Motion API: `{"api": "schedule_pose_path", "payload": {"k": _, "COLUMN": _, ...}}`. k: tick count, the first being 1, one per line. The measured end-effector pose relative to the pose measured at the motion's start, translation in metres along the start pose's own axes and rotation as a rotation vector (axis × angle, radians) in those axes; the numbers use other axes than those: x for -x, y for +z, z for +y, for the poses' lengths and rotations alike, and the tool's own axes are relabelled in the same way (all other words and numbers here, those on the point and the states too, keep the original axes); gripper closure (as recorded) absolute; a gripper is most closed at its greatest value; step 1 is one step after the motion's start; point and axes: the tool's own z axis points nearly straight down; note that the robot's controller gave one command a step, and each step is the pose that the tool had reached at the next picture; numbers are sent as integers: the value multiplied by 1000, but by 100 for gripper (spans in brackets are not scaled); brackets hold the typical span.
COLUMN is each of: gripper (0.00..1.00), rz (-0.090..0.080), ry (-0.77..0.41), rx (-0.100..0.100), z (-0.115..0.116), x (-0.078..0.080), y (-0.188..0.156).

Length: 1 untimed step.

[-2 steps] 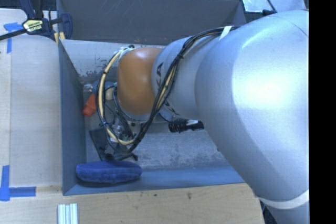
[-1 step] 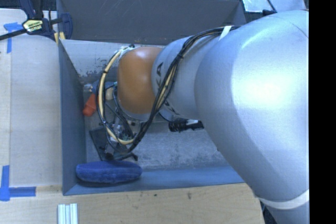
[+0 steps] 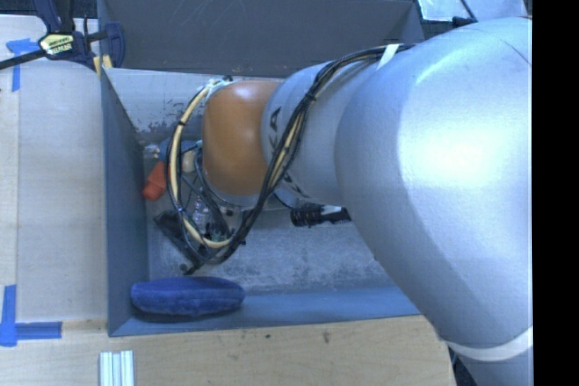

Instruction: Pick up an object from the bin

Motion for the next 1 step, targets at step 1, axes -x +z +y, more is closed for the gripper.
{"api": "schedule_pose_path", "payload": {"k": 1, "gripper": 100, "rz": -3, "ry": 2, "rx": 3, "z": 0, "x": 2, "y": -28}}
